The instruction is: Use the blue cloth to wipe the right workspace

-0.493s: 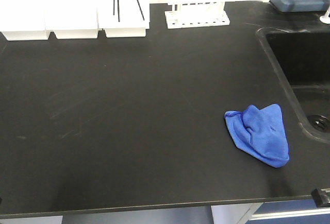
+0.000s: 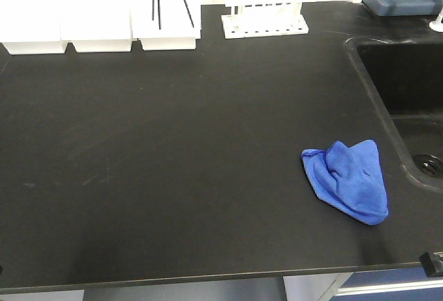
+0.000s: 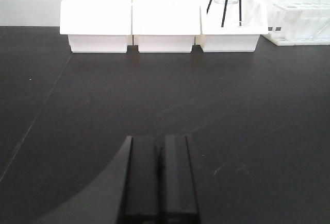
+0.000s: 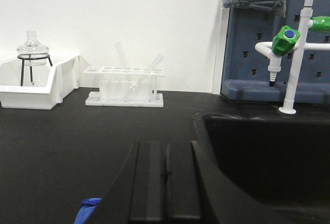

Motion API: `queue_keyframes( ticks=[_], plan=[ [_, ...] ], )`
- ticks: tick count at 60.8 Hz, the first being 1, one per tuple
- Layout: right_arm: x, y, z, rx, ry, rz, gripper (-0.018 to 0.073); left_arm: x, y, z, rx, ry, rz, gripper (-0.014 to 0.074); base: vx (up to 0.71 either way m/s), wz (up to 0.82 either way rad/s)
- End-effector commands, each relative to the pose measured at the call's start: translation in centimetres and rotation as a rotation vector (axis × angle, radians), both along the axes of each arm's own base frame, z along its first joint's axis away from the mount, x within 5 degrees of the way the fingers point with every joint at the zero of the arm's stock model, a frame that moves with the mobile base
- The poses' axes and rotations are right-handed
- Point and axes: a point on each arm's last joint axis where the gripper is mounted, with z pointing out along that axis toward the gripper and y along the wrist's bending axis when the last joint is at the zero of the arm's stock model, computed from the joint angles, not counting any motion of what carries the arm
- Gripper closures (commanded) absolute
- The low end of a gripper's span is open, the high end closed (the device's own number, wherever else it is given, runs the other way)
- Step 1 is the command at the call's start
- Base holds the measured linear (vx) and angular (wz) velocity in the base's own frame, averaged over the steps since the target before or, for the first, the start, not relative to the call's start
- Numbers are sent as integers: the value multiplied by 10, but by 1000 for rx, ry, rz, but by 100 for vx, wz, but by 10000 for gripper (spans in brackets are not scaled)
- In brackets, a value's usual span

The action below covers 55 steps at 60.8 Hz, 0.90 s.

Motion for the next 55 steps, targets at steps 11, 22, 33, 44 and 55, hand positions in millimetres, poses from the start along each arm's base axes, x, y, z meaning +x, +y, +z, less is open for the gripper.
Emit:
queue_keyframes(
  ticks=[11,22,33,44,55],
  plan=[
    [-3,-1,60,76,-141,0,567,1,-1,-2,-9,-69,-15,602,0,0],
    [22,2,104,-16,52,11,567,1,-1,-2,-9,-69,-15,602,0,0],
    [62,6,142,-59,240,23,567,1,-1,-2,-9,-69,-15,602,0,0],
    [90,7,163,-38,176,16,567,1,-1,-2,-9,-69,-15,602,0,0],
    [102,9,163,105,156,18,567,1,-1,-2,-9,-69,-15,602,0,0]
  ],
)
